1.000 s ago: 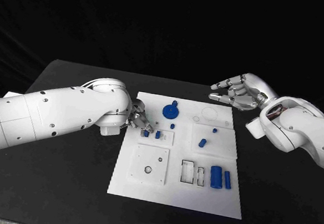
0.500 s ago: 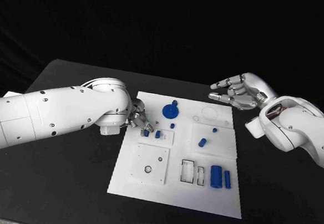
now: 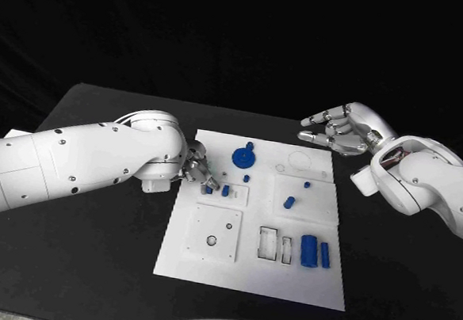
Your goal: Assemble the parts on the task board
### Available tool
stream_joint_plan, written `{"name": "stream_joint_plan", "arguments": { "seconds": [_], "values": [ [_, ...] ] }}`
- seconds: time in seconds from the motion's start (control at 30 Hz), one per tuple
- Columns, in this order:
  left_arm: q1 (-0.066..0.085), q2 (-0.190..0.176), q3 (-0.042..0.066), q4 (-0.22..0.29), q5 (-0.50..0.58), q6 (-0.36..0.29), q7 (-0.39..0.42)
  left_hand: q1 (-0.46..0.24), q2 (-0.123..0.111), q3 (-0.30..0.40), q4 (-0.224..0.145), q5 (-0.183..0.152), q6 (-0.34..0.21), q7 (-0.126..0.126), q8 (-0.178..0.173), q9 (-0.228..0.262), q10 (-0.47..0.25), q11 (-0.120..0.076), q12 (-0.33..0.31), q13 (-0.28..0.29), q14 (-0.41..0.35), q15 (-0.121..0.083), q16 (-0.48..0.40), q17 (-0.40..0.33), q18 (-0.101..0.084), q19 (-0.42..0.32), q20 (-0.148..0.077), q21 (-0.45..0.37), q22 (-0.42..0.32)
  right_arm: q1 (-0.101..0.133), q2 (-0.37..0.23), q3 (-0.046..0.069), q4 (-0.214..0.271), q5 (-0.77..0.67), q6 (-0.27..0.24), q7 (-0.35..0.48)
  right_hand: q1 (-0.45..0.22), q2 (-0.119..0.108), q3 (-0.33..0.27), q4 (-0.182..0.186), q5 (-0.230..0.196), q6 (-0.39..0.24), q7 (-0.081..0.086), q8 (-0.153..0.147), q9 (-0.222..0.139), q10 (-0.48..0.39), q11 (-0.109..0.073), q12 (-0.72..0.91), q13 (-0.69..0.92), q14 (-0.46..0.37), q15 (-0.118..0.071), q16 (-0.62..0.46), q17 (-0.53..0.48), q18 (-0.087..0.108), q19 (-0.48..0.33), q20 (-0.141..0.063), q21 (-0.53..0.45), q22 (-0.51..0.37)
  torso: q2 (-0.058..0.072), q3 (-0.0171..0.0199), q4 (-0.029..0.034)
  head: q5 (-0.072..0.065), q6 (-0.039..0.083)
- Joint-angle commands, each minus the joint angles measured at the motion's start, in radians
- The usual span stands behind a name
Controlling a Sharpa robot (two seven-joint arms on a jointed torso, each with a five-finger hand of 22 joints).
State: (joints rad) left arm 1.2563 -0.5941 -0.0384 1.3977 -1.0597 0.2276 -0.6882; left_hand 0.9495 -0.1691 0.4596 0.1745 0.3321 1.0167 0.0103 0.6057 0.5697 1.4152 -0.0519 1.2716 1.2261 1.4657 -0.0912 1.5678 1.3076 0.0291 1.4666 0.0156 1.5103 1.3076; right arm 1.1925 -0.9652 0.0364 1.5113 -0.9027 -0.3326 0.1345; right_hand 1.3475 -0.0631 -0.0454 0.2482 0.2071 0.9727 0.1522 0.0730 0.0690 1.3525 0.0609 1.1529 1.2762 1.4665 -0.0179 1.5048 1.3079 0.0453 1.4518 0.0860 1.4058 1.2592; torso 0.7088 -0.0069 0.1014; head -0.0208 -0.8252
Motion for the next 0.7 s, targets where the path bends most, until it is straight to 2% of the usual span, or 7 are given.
{"name": "stream_joint_plan", "arguments": {
  "seconds": [0.03, 0.47, 0.7],
  "values": [
    [-0.007, -0.002, -0.005, 0.003, 0.000, 0.035, -0.039, 0.006, -0.009, -0.018, 0.006, 0.000, 0.008, 0.000, -0.004, -0.003, 0.010, 0.000, 0.004, 0.003, 0.105, -0.010, 0.003, 0.263, -0.011, 0.076, -0.005, 0.007, 0.196, -0.001, 0.001, 0.000, 0.000, -0.002, 0.013, 0.010, -0.001, 0.007, -0.005, 0.000, 0.006, -0.002, -0.005, 0.003, 0.002, -0.007, -0.001, -0.003, -0.001, 0.080, 0.000, -0.004, 0.164, 0.019, -0.006, -0.002, -0.005, -0.001, 0.000, -0.0001, 0.0001, 0.000, -0.001],
    [-0.007, -0.004, -0.004, 0.002, -0.001, -0.011, -0.039, 0.017, 0.002, -0.172, 0.080, -0.002, 0.016, 0.002, -0.004, -0.015, 0.012, 0.001, 0.004, 0.009, 0.105, -0.009, 0.003, 0.263, -0.013, 0.078, -0.005, 0.010, 0.201, -0.001, 0.002, 0.000, 0.000, -0.002, 0.012, 0.011, -0.002, 0.008, -0.006, 0.000, 0.006, -0.002, -0.005, 0.003, 0.002, -0.007, -0.001, -0.003, -0.001, 0.080, 0.000, -0.004, 0.164, 0.019, -0.006, -0.002, -0.005, -0.001, 0.000, 0.0006, -0.0012, 0.000, 0.000],
    [-0.008, -0.014, -0.001, 0.009, -0.002, -0.030, -0.037, 0.032, 0.009, -0.228, 0.101, -0.002, 0.016, 0.002, -0.002, -0.018, 0.013, 0.001, 0.004, 0.010, 0.105, -0.010, 0.003, 0.263, -0.013, 0.078, -0.005, 0.010, 0.202, -0.001, 0.001, 0.000, 0.000, -0.002, 0.012, 0.011, -0.002, 0.008, -0.006, 0.000, 0.006, -0.002, -0.005, 0.003, 0.002, -0.007, -0.001, -0.003, -0.001, 0.080, 0.000, -0.004, 0.164, 0.019, -0.006, -0.002, -0.005, -0.001, 0.000, 0.0004, -0.0010, -0.002, 0.000]
  ]
}}
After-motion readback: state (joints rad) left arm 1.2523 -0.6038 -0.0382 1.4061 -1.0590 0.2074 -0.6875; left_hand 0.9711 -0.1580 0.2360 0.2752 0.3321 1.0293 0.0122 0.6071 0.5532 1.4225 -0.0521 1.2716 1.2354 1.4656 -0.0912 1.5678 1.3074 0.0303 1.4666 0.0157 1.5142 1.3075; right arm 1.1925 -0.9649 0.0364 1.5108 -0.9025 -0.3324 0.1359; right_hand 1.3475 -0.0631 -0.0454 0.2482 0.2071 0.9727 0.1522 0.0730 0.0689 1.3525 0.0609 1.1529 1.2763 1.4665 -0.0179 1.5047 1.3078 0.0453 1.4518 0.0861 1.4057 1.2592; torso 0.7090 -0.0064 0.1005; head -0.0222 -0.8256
